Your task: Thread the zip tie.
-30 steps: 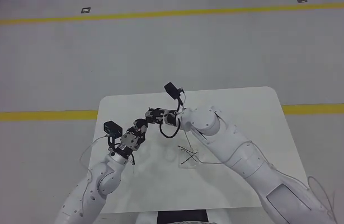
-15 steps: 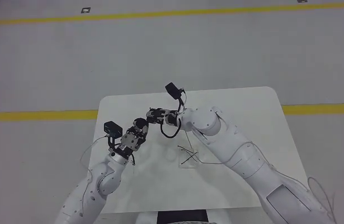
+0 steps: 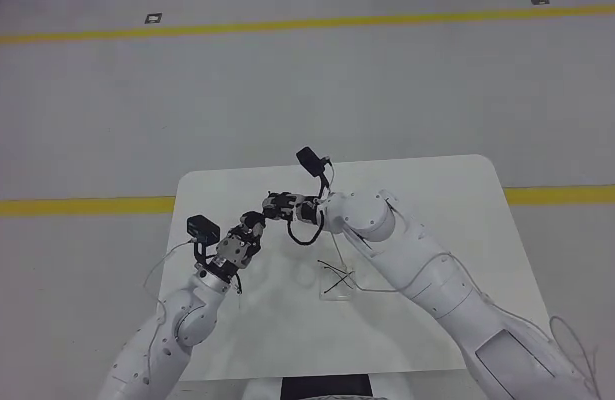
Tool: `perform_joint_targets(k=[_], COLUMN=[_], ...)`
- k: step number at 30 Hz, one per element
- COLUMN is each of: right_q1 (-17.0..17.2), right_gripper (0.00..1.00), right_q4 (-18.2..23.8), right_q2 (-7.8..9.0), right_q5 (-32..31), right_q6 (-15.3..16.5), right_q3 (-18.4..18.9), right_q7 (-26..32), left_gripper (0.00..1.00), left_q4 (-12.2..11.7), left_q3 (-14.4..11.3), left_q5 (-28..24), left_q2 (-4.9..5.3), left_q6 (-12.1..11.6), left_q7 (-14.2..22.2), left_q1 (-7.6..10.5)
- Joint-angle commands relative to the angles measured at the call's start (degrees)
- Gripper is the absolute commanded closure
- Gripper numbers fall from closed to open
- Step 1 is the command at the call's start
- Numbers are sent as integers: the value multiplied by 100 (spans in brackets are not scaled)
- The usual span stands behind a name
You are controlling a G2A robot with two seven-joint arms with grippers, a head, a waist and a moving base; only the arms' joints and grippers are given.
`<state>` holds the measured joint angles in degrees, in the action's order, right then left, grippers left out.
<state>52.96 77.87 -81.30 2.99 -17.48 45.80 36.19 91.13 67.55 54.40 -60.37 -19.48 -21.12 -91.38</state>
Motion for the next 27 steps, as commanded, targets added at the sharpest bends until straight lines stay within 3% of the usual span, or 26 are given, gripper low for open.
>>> perform_joint_targets(k=[1,3,5,6,13,18,24,27], right_q1=[4,3,-4,-7,-25,37,120,124], right_gripper=[100,100,56,0,0,0,0,0], right_q4=[-9,-18,-32,-39,-110,-184,-261,-296], right_q2=[-4,-7,-11,-13,-17,54,149,154], right_q5=[9,12,8,7,-7,-126,-514,-513], right_q6=[6,10,18,20,72,420,1021,1096], right_q3=[11,17,22,24,101,317,477,482], right_q7=[9,30,57,63,52,180,333,382], left_gripper=[100,100,100,100,100,100,100,100], left_q4=[-15,-29,-40,-44,-47,-13,332,490], left_q3=[-9,-18,-29,-32,-9,136,521,743], left_q5=[-11,-22,-38,-46,-232,-1083,-2930,-3464], left_q2=[1,3,5,6,34,100,259,363], left_q6=[0,0,0,0,0,0,0,0], left_q7=[6,9,10,10,81,364,1479,2086], left_q1=[15,30,43,49,62,-16,-164,-243])
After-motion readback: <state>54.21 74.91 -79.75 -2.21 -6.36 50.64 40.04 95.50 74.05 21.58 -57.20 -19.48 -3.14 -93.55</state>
